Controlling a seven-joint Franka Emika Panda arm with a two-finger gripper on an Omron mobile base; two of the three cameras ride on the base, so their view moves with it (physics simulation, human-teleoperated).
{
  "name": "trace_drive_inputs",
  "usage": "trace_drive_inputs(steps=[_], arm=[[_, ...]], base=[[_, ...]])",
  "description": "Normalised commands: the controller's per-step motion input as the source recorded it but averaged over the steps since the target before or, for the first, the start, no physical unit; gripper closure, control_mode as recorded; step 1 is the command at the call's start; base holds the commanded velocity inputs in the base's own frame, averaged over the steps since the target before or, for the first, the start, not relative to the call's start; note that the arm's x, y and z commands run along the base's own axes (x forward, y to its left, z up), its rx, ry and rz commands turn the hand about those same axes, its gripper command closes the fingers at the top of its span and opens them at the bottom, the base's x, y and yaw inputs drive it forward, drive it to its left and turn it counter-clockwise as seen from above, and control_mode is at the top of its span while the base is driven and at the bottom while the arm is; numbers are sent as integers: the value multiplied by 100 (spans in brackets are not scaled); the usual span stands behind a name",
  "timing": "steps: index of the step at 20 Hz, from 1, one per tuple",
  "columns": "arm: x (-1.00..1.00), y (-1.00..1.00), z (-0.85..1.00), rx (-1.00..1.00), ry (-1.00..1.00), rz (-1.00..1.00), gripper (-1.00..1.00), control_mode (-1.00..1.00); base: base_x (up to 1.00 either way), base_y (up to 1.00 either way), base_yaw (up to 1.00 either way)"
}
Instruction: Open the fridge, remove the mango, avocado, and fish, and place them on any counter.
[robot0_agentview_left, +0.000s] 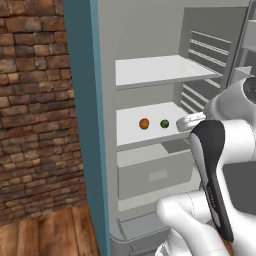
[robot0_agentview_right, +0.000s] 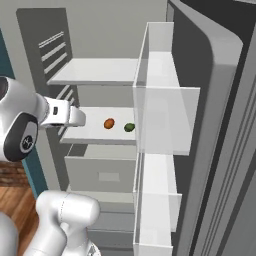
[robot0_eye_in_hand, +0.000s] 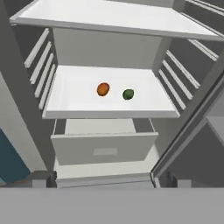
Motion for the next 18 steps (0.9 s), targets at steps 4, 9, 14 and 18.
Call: trace_drive_inputs(steps=[4, 9, 14, 18], arm=[[29, -10, -32, 6, 19, 0, -100, -100], [34, -30, -34, 6, 3, -8, -100, -100], [77, -21, -54, 0, 6, -17, -100, -100], [68, -19, -47, 0, 6, -7, -100, -100]], base=[[0, 0, 0], [0, 0, 0], [0, 0, 0], [0, 0, 0]])
